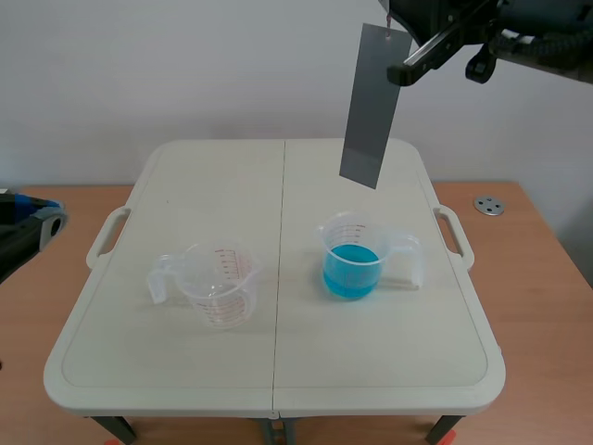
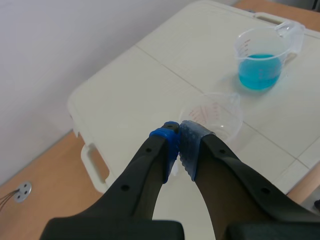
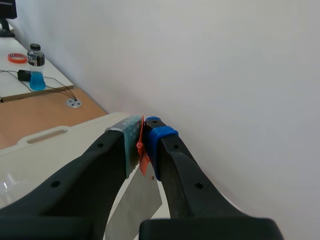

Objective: Hold the metal plate by the orange handle, dip it into the blue solution, take it out and point at it, then put the plate back in the beaker on the left.
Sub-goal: 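Point at the plate with the left hand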

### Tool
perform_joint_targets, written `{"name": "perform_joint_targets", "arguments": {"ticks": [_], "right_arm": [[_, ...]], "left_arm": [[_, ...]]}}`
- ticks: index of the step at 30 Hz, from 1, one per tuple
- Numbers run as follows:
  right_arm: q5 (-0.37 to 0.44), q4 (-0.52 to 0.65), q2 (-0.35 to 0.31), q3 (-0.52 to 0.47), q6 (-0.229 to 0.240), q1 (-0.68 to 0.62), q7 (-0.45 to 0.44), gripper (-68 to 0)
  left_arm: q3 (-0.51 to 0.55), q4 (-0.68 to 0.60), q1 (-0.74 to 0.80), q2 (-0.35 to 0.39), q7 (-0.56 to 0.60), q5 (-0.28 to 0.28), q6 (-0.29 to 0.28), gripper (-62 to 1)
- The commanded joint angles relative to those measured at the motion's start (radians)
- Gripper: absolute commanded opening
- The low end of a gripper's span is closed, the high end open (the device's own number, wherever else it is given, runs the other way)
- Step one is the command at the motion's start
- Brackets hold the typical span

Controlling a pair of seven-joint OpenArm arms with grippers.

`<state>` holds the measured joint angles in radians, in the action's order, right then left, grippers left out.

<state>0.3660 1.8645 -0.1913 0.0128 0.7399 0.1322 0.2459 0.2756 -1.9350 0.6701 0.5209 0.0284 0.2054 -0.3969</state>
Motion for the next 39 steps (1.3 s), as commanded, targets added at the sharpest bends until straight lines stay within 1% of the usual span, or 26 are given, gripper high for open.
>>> {"name": "perform_joint_targets", "arguments": {"ticks": [1,4,7,10,17,22,26,32,36,39], "right_arm": [[0.013,0.006,-0.002,-0.001,0.006,0.008,-0.013,-66.2],[0.012,-0.002,-0.002,-0.001,0.006,0.0,-0.011,-66.2],[0.012,-0.017,-0.002,-0.004,0.006,-0.008,-0.011,-66.2],[0.012,-0.032,-0.002,-0.008,0.006,-0.01,-0.013,-66.2],[0.012,-0.045,-0.003,-0.008,0.006,-0.01,-0.02,-66.2],[0.011,-0.045,-0.003,-0.008,0.006,-0.01,-0.02,-66.2],[0.011,-0.045,-0.003,-0.007,0.006,-0.01,-0.02,-66.2],[0.012,-0.045,-0.005,-0.007,0.006,-0.01,-0.02,-66.2],[0.012,-0.045,-0.005,-0.007,0.006,-0.01,-0.019,-66.2],[0.012,-0.045,-0.005,-0.007,0.006,-0.01,-0.019,-66.2]], "left_arm": [[-0.031,-0.007,-0.045,0.001,-0.008,0.005,-0.002,-58.1],[-0.103,0.013,-0.137,0.0,-0.04,-0.013,-0.001,-58.1],[-0.182,0.062,-0.244,0.0,-0.076,-0.016,-0.001,-58.1],[-0.258,0.135,-0.352,-0.006,-0.099,-0.017,-0.001,-58.1],[-0.42,0.309,-0.571,-0.018,-0.102,-0.021,-0.002,-58.1],[-0.517,0.436,-0.694,-0.077,-0.101,-0.103,-0.002,-58.1],[-0.593,0.512,-0.767,-0.124,-0.1,-0.149,-0.002,-58.1],[-0.677,0.586,-0.856,-0.177,-0.101,-0.154,-0.018,-58.1],[-0.713,0.611,-0.903,-0.207,-0.101,-0.193,-0.031,-58.1],[-0.727,0.621,-0.925,-0.226,-0.103,-0.203,-0.037,-58.1]]}}
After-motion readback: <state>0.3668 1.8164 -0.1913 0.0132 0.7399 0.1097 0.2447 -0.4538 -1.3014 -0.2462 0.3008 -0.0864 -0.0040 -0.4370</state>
